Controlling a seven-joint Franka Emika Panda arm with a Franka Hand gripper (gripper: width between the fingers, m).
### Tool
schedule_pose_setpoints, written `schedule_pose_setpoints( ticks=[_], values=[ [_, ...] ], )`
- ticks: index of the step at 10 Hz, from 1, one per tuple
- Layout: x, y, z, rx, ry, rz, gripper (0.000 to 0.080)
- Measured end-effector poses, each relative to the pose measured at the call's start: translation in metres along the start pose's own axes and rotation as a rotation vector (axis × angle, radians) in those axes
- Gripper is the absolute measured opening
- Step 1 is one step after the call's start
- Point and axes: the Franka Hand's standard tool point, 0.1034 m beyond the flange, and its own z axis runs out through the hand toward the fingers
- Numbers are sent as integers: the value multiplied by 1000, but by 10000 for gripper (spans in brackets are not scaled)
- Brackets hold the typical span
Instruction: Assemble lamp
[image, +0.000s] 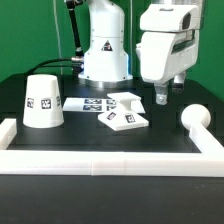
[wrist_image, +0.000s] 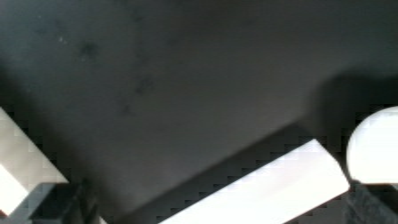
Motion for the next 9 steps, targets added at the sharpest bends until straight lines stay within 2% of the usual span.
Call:
schedule_pose_setpoints(
  ticks=[5, 8, 9],
  values=[
    [-5, -1, 1, -2, 0, 8, 699],
    [-59, -22, 8, -19, -4, 73, 699],
    [-77, -27, 13, -15, -7, 99, 699]
  ],
)
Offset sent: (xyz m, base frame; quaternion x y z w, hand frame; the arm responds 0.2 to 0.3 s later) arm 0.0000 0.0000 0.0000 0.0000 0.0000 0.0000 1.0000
